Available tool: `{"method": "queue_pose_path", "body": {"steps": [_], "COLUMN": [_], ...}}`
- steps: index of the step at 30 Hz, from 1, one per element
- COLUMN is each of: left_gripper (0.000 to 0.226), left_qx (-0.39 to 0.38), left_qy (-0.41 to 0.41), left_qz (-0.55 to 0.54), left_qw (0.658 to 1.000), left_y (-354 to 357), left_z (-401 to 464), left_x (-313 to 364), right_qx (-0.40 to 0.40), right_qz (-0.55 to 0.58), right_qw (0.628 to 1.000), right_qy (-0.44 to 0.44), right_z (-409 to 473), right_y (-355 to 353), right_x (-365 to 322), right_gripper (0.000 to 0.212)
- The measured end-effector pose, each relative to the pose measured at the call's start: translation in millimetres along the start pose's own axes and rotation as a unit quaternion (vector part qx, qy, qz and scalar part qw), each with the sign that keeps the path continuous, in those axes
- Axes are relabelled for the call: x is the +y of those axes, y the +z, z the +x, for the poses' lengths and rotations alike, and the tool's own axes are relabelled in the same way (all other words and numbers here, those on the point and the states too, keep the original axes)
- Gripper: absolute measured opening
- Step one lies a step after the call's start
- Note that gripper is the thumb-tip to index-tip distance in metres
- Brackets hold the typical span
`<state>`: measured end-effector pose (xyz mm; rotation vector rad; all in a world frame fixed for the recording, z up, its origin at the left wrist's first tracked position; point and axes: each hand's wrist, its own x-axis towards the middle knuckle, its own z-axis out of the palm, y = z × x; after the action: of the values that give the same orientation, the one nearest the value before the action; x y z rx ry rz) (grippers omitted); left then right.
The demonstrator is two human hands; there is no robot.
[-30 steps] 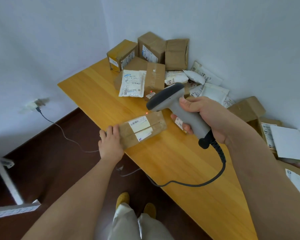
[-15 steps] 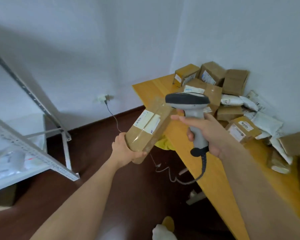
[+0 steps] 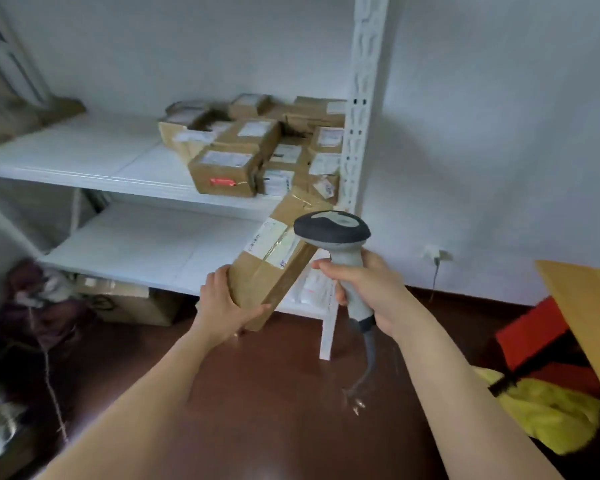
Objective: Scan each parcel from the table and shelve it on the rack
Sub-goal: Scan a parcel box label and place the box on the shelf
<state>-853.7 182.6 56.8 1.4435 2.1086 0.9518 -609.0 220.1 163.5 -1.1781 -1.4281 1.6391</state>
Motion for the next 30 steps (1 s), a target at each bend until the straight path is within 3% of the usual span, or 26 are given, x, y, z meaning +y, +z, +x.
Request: {"method": "queue_pose_path", "body": {"steps": [6,14,19,23,30], "left_gripper": [0.103,0.105,0.097,0.101,0.1], "left_qx": [0.131,0.214,0.234,0.226,0.166], "left_qy": [-0.077,-0.157,-0.195,-0.222,-0.193], "left_qz": [-0.029,-0.033,-0.017,-0.014,0.012], "left_qw": [0.988,0.963,0.952,0.948,0.967], "left_y": [-90,-173,-230,-270,-338], "left_z": [40,155,232,271,362], "left_x": [-65,-125,-162,-197,-267], "right_qx": [-0.053,-0.095,-0.104,-0.091,-0.038], "right_qz": [-0.002,0.022,0.023,0.04,0.039], "right_qw": [0.999,0.994,0.994,0.995,0.998], "right_qy": [-0.01,-0.045,-0.04,-0.022,-0.01], "right_z": [74,203,289,340,422], "right_y": [113,223,295,357,455], "right_x": [-23,-56,-83,-88,-85], "right_gripper": [0.025,0.021,0.013,0.023,0.018]}}
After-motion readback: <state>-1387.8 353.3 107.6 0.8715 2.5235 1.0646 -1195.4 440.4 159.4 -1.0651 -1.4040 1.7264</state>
